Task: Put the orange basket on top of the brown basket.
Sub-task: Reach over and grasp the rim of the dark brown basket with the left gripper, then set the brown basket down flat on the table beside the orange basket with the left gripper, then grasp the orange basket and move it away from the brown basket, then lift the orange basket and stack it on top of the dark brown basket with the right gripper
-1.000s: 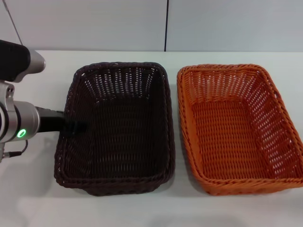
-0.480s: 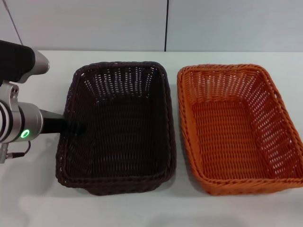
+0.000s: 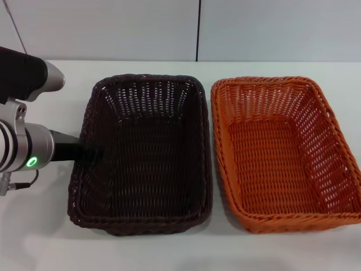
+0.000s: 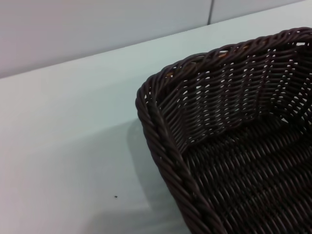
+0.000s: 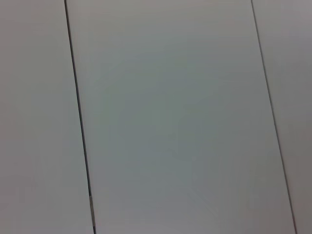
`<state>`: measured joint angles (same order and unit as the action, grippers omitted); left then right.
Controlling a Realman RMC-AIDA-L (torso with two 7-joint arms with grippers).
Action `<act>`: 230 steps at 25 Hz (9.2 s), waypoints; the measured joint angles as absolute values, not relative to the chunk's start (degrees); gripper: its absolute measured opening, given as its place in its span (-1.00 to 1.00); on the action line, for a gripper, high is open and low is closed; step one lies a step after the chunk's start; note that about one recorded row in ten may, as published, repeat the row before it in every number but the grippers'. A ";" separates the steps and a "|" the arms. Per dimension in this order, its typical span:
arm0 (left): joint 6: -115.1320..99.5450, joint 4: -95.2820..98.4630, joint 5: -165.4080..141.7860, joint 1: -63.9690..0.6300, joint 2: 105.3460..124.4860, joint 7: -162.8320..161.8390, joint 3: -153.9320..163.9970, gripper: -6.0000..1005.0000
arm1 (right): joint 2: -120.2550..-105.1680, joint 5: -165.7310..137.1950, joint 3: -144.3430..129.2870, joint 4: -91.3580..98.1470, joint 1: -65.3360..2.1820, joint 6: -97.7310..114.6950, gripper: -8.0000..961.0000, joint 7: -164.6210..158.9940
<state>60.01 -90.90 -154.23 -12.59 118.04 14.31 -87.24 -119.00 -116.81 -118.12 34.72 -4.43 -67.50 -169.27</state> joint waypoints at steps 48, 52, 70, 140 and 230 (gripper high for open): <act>92.34 -85.70 -135.20 -35.70 117.94 65.50 -118.50 -0.45 | -119.38 -116.71 -120.67 39.44 -1.98 -72.39 0.74 -168.85; 87.86 -83.43 -135.38 -36.16 117.93 65.63 -116.40 -0.39 | -119.33 -116.71 -120.67 39.05 -2.12 -72.30 0.74 -168.84; 69.05 -87.58 -133.18 -33.52 118.20 65.73 -107.99 0.31 | -119.28 -116.72 -120.31 37.03 -2.07 -72.24 0.74 -169.05; -59.67 -32.74 -126.03 -7.42 118.50 10.35 -62.05 0.42 | -118.60 -149.06 -74.39 91.69 -29.53 110.23 0.65 -127.37; -58.99 -28.22 -125.98 -9.16 118.55 0.15 -60.19 0.42 | -116.41 -167.14 -112.91 109.86 -23.12 63.73 -0.52 -74.29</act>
<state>-58.99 -28.22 -125.98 -9.16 118.55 0.15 -60.19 -116.41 -167.14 -112.91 109.86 -23.12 63.73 -74.29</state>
